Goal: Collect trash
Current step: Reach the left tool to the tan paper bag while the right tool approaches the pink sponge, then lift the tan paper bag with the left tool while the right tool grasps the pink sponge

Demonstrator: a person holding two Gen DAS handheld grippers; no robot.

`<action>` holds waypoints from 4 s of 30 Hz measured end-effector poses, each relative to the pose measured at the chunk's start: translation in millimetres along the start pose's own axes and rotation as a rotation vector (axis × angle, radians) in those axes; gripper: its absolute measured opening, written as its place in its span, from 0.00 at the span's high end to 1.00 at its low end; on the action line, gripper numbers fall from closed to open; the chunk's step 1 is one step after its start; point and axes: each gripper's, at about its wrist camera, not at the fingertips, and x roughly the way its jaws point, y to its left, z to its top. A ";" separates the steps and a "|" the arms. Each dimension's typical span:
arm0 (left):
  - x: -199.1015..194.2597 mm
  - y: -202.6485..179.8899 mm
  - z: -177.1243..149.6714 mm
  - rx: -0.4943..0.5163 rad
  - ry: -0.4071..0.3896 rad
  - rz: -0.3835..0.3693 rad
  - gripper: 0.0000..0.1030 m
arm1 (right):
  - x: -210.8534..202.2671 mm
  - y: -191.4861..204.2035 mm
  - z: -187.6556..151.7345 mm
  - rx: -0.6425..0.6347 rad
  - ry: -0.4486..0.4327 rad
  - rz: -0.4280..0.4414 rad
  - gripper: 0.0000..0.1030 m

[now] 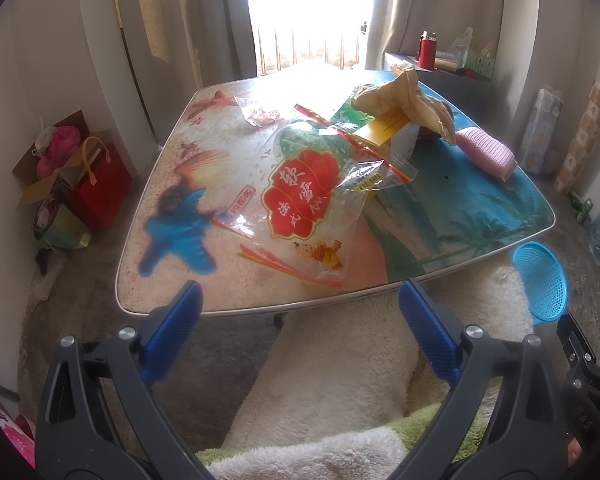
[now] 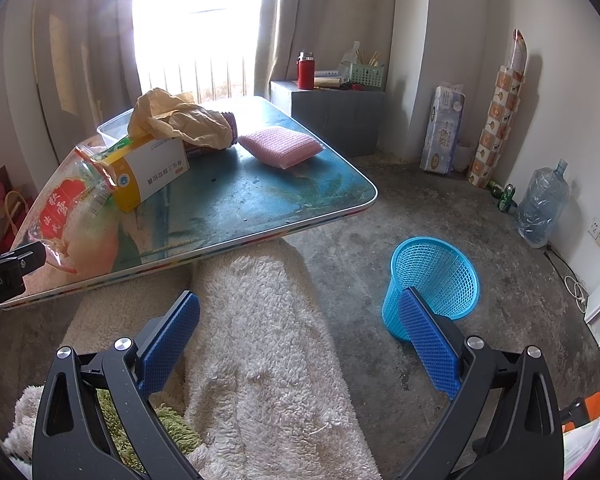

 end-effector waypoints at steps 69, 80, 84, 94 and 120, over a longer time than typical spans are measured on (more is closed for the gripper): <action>144.1 -129.8 192.6 0.730 0.061 -0.427 0.17 | 156.1 -20.4 153.0 0.439 0.122 0.525 0.24; 168.8 -146.2 184.5 0.771 0.138 -0.326 0.64 | 166.9 -39.2 154.1 0.462 0.123 0.525 0.24; 158.2 -147.7 181.8 0.820 0.087 -0.280 0.70 | 169.1 -45.2 154.4 0.452 0.113 0.512 0.24; 125.0 -128.9 203.8 0.789 -0.008 -0.291 0.72 | 174.7 -47.5 171.1 0.228 0.072 0.425 0.22; 162.7 -33.7 261.1 0.125 0.087 -0.612 0.94 | 228.9 -20.9 190.6 -0.101 0.186 0.443 0.09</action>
